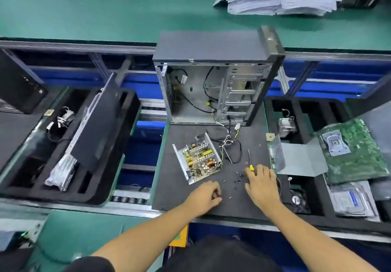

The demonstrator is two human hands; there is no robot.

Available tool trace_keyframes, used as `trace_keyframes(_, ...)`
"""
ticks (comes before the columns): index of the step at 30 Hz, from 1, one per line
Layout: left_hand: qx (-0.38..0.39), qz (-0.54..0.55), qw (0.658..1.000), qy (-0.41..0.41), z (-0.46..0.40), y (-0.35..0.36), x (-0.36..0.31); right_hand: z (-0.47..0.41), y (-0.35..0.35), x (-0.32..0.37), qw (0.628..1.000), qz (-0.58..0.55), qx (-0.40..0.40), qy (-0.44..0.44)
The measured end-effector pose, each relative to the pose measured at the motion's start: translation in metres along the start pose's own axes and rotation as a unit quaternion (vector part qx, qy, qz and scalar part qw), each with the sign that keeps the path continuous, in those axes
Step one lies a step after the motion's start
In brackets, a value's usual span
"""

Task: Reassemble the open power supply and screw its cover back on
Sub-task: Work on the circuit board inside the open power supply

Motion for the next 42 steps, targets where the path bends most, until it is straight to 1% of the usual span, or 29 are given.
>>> trace_keyframes(3, -0.011, -0.006, 1.000, -0.018, -0.009, 0.003, -0.011, -0.010, 0.010, -0.003, 0.994, 0.079, 0.069, -0.004)
trace_keyframes(5, -0.013, -0.020, 0.999, -0.032, -0.015, 0.009, -0.018, -0.013, 0.021, -0.006, 0.988, 0.099, 0.117, -0.011)
trace_keyframes(8, -0.011, -0.012, 0.997, -0.070, -0.018, 0.022, -0.020, -0.018, 0.028, -0.010, 0.984, 0.097, 0.147, 0.002)
trace_keyframes(10, -0.021, -0.016, 0.996, -0.087, -0.020, 0.028, -0.020, -0.023, 0.025, -0.013, 0.986, 0.084, 0.145, 0.018)
trace_keyframes(13, -0.028, -0.031, 0.995, -0.091, -0.024, 0.033, -0.019, -0.025, 0.021, -0.020, 0.992, 0.030, 0.117, 0.040)
trace_keyframes(17, -0.016, -0.073, 0.995, -0.062, -0.033, 0.035, -0.021, -0.028, 0.012, -0.026, 0.997, -0.039, 0.055, 0.029)
trace_keyframes(19, -0.030, -0.090, 0.994, -0.057, -0.038, 0.028, -0.023, -0.031, 0.008, -0.031, 0.996, -0.076, 0.028, 0.035)
trace_keyframes(21, -0.062, -0.080, 0.992, -0.073, -0.044, 0.015, -0.022, -0.035, 0.005, -0.038, 0.989, -0.133, 0.009, 0.056)
trace_keyframes(23, -0.085, -0.060, 0.990, -0.097, -0.049, 0.003, -0.018, -0.040, 0.003, -0.046, 0.977, -0.198, 0.003, 0.079)
trace_keyframes(25, -0.087, -0.057, 0.989, -0.108, -0.052, -0.002, -0.014, -0.044, 0.003, -0.052, 0.963, -0.256, 0.006, 0.090)
trace_keyframes(29, -0.096, -0.057, 0.987, -0.112, -0.046, 0.002, -0.015, -0.046, 0.002, -0.056, 0.954, -0.294, 0.021, 0.060)
trace_keyframes(32, -0.109, -0.095, 0.987, -0.074, -0.038, 0.001, -0.019, -0.044, 0.002, -0.056, 0.943, -0.330, 0.021, 0.036)
trace_keyframes(34, -0.120, -0.187, 0.975, -0.018, -0.031, -0.008, -0.022, -0.043, 0.001, -0.056, 0.935, -0.354, 0.019, 0.029)
trace_keyframes(35, -0.122, -0.265, 0.957, 0.014, -0.027, -0.015, -0.024, -0.042, 0.001, -0.056, 0.933, -0.360, 0.015, 0.026)
trace_keyframes(36, -0.126, -0.351, 0.927, 0.049, -0.022, -0.022, -0.026, -0.043, -0.001, -0.057, 0.931, -0.363, 0.011, 0.024)
trace_keyframes(37, -0.133, -0.428, 0.890, 0.088, -0.017, -0.032, -0.028, -0.044, -0.002, -0.057, 0.930, -0.366, 0.009, 0.023)
trace_keyframes(38, -0.136, -0.477, 0.860, 0.122, -0.011, -0.043, -0.028, -0.045, -0.002, -0.057, 0.930, -0.368, 0.008, 0.022)
trace_keyframes(39, -0.129, -0.499, 0.843, 0.155, -0.005, -0.057, -0.026, -0.047, -0.002, -0.057, 0.930, -0.366, 0.007, 0.018)
trace_keyframes(40, -0.116, -0.503, 0.837, 0.184, 0.000, -0.072, -0.022, -0.048, -0.003, -0.057, 0.933, -0.361, 0.006, 0.013)
trace_keyframes(41, -0.101, -0.492, 0.841, 0.202, 0.004, -0.088, -0.015, -0.049, -0.002, -0.056, 0.935, -0.354, 0.007, 0.008)
trace_keyframes(42, -0.082, -0.474, 0.853, 0.201, 0.006, -0.106, -0.006, -0.049, -0.002, -0.055, 0.937, -0.350, 0.008, 0.003)
Point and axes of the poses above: each hand's wrist, its own z-axis away from the middle knuckle, its own y-axis out of the palm, x = y × z, the point moved 8 cm from there along -z, towards the middle knuckle, and after that the axes turned 13 degrees about -z, right-handed, at the moved point
